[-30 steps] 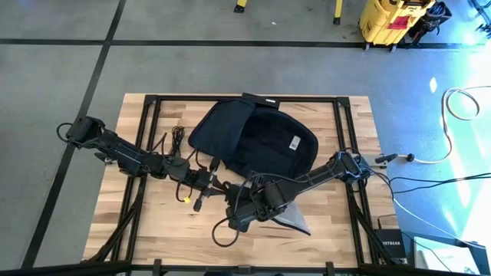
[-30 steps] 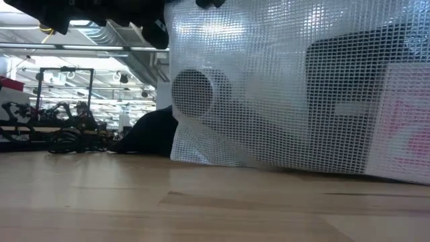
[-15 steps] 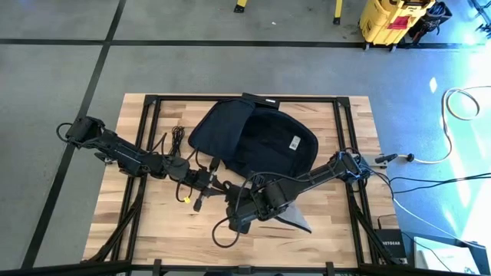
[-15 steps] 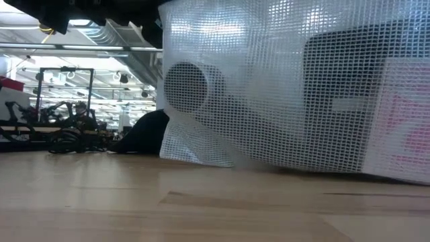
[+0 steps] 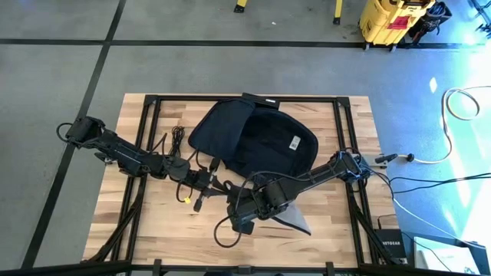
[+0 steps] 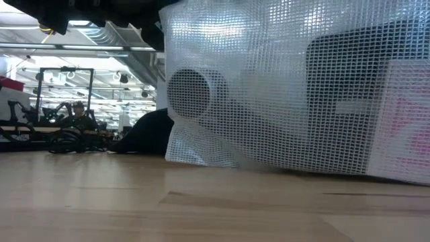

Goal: Unpack backpack
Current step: Open the transparent zip bag

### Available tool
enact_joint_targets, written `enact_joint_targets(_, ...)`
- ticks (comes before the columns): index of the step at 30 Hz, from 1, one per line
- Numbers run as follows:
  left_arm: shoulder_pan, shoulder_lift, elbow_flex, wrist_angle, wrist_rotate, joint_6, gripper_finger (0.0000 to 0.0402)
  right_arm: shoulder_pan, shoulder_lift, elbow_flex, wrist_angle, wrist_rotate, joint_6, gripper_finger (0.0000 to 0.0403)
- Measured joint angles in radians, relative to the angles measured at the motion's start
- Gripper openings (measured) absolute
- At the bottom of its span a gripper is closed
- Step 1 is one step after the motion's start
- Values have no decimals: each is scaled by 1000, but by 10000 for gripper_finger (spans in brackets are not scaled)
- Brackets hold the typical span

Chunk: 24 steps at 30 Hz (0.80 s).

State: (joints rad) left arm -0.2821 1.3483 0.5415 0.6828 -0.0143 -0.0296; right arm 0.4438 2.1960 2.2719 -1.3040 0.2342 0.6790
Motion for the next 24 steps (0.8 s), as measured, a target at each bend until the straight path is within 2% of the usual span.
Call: enact_joint_targets(24,1,2,0,-14,-7,-14,0,73,-2,0,-101,-5,56,1)
